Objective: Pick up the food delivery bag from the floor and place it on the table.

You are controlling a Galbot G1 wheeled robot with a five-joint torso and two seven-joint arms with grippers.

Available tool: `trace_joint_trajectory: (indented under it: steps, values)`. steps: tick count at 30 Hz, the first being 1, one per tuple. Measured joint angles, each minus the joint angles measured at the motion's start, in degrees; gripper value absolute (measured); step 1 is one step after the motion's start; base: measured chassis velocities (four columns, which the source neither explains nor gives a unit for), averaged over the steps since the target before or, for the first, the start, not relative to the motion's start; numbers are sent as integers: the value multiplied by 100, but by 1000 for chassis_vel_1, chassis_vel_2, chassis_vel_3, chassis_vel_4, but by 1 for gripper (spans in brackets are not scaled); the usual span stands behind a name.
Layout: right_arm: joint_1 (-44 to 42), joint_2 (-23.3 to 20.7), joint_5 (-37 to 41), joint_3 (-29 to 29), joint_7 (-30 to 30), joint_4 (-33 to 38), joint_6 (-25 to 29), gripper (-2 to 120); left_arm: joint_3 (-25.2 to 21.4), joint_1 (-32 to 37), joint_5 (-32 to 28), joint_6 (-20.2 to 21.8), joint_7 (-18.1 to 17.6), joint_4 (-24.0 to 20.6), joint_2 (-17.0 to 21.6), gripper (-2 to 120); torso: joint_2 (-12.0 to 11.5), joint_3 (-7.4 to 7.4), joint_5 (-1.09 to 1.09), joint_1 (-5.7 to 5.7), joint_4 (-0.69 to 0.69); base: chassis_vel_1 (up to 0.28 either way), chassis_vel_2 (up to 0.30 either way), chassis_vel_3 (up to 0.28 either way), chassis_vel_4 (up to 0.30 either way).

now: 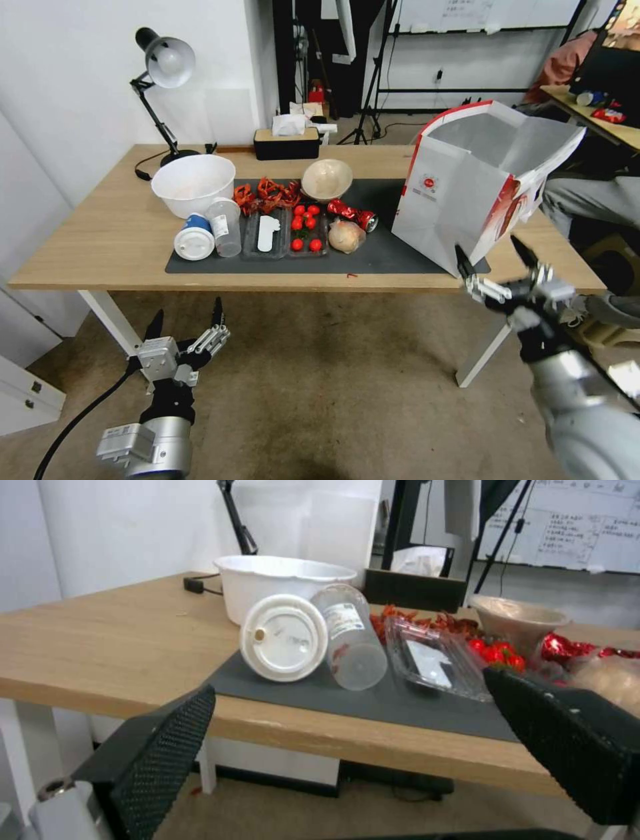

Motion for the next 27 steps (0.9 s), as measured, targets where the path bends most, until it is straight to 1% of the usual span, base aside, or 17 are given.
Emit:
trace_joint_trajectory:
  steps: [2, 8, 18, 27]
  values:
    - [-97, 121, 8, -73, -15, -112, 108, 100, 28, -7, 21, -5, 12, 57, 0, 100, 0, 0, 0, 0, 1, 0, 0, 0, 0]
    - [-141, 306, -45, -185, -46, -218, 149, 100, 60, -21, 39, -71, 63, 121, -8, 100, 0, 0, 0, 0, 1, 0, 0, 0, 0]
    - [-138, 526, 9, -270, -40, -355, -64, 100, 63, -39, 90, -85, 134, 145, 1, 100, -1, 0, 0, 0, 1, 0, 0, 0, 0]
    - [-152, 618, 90, -293, -26, -391, -175, 100, 62, -48, 95, -87, 145, 148, 35, 100, -1, 0, 0, 0, 1, 0, 0, 0, 0]
